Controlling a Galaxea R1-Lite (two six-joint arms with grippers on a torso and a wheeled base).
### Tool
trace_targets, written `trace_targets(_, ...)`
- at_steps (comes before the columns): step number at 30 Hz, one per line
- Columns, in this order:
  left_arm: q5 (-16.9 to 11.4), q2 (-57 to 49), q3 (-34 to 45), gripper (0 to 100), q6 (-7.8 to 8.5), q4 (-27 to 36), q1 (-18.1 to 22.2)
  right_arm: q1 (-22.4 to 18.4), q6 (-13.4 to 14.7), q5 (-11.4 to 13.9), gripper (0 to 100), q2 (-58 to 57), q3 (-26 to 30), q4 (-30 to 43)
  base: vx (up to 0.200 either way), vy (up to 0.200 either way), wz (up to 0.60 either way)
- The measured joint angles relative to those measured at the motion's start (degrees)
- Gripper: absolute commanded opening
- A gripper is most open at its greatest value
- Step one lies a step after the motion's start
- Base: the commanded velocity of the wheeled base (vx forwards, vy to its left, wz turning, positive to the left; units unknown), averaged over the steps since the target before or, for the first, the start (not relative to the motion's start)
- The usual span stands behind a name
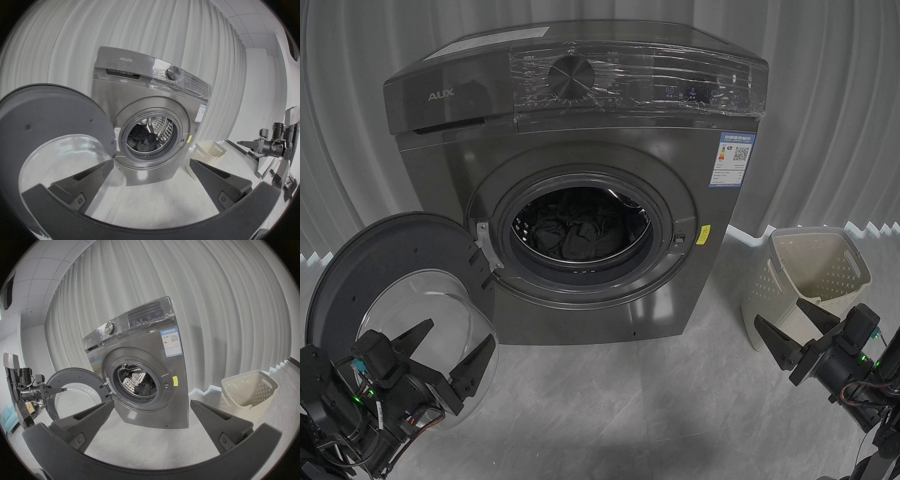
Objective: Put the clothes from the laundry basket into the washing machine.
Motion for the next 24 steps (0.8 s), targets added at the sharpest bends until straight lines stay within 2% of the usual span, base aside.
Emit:
trace_targets(3, -0.12, -2.47, 0.71, 100, -0.02, 0.3, -0.01, -0.17, 0.2, -0.13, 100, -1.49, 0.0, 0.6, -0.2, 0.0, 0.0)
trace_targets(6, -0.26, -6.19, 0.93, 100, 0.77, 1.88, 0.13, -0.63, 0.49, -0.54, 100, -3.12, 0.0, 2.46, -0.2, 0.0, 0.0)
trace_targets(9, -0.33, -10.47, 1.01, 100, 1.54, 6.86, 0.96, -0.91, 0.68, -0.93, 100, -4.83, 0.0, 4.68, 0.0, 0.0, 0.0)
trace_targets(13, -0.41, -16.86, 1.1, 100, 1.84, 16.66, 2.06, -0.96, 0.82, -1.21, 100, -6.86, 0.0, 7.91, 0.0, 0.0, 0.0)
trace_targets(17, -0.52, -23.98, 1.1, 100, 1.02, 26.77, 2.91, -0.55, 0.77, -1.06, 100, -9.3, 0.0, 12.67, 0.0, 0.0, 0.0)
trace_targets(20, -0.74, -29.51, 1.1, 100, 0.13, 30.6, 3.61, -0.02, 0.41, -0.05, 100, -12.61, 0.0, 16.58, 0.0, 0.0, 0.0)
trace_targets(24, -1.23, -36.16, 1.1, 100, -0.49, 36.49, 5.38, -0.17, 0.17, 1.8, 100, -19.88, -0.02, 27.54, 0.0, 0.0, 0.0)
